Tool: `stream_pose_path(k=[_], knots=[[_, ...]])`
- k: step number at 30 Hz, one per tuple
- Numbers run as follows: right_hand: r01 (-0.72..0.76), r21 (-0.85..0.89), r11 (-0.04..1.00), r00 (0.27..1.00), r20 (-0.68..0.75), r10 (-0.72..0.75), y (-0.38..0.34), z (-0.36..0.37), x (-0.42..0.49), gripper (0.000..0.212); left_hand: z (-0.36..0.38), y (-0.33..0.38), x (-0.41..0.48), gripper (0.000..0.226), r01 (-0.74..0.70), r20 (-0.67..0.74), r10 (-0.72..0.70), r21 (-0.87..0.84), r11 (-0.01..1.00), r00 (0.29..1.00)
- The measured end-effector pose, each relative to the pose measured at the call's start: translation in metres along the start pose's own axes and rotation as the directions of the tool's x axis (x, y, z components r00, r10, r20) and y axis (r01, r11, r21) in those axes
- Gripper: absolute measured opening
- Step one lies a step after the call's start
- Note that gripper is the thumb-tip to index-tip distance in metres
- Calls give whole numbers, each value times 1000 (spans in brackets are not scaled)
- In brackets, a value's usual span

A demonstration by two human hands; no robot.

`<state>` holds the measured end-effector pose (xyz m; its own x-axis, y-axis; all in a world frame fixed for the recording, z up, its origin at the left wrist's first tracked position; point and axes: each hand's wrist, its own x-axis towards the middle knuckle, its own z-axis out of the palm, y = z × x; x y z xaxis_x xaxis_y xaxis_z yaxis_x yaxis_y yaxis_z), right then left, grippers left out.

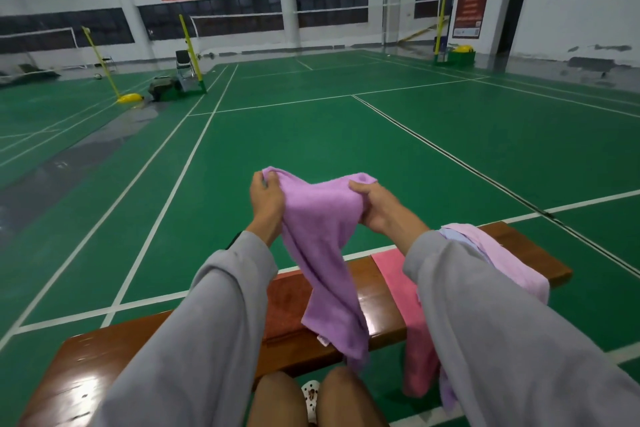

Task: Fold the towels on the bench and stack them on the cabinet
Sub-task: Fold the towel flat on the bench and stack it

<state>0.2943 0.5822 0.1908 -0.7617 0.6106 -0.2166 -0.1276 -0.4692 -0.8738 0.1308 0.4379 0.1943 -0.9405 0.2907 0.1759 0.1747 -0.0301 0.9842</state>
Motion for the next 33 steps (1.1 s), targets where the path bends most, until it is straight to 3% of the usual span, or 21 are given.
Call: stream_pose_path(k=[2,4,5,7,9,10,12,14,15,16,18,19,21,24,25,26,27,29,31,33], knots=[[22,20,1000,998,-52,-21,-15,-7,5,59,-18,-3,16,19,67,-55,-69,-40,997,996],[9,19,1000,998,-67,-7,-24,-15,9,90,-40,-16,29,24,237,-71,-242,-69,969,968],[-22,6,1000,999,-42,22,-23,-16,9,95,-49,-27,33,25,374,-6,-374,-53,926,927],[-113,-94,989,993,13,115,-15,-13,3,89,-60,-49,28,13,588,208,-595,98,803,777],[-138,-163,977,989,27,144,-10,-7,1,84,-61,-56,18,20,622,358,-651,210,755,669],[-107,-140,984,993,42,114,-12,-4,2,83,-60,-47,12,16,595,431,-597,158,788,676],[42,32,999,999,6,-42,-27,-3,6,80,-60,-31,14,1,478,487,-321,-241,845,812],[130,257,958,991,-46,-122,-34,-7,14,63,-71,-14,16,27,373,484,-100,-510,775,869],[72,262,962,997,-29,-67,-32,-6,9,39,-76,-16,18,38,372,523,-96,-452,811,847],[-50,176,983,999,29,45,-21,-6,6,22,-80,-20,13,47,368,575,-167,-252,895,801],[-320,-187,929,938,71,338,14,-10,-2,34,-80,-38,-4,54,360,583,-402,193,913,707],[-390,-319,864,899,73,432,27,-8,-6,30,-77,-46,-8,48,372,537,-442,240,897,719],[-375,-362,853,899,82,430,34,-5,-5,21,-68,-47,-9,35,395,467,-373,54,917,802],[-161,90,983,986,69,155,8,2,1,35,-66,-31,9,38,346,427,-169,-382,857,888],[-98,245,964,995,24,95,-3,2,2,36,-68,-28,13,43,356,460,-142,-420,835,876],[-75,326,943,997,17,73,-7,1,6,37,-72,-29,15,51,381,505,-175,-340,860,845],[-105,271,957,994,24,102,-8,-1,7,42,-76,-30,12,57,416,545,-268,-168,894,795],[-254,-119,960,954,130,269,-1,-5,6,51,-79,-35,8,48,442,562,-417,100,892,714],[-237,-335,912,922,217,320,2,-7,6,42,-76,-33,10,29,429,467,-370,-23,903,804],[-60,-111,992,977,198,81,-11,-3,7,12,-73,-19,16,23,357,360,-250,-271,894,899]])
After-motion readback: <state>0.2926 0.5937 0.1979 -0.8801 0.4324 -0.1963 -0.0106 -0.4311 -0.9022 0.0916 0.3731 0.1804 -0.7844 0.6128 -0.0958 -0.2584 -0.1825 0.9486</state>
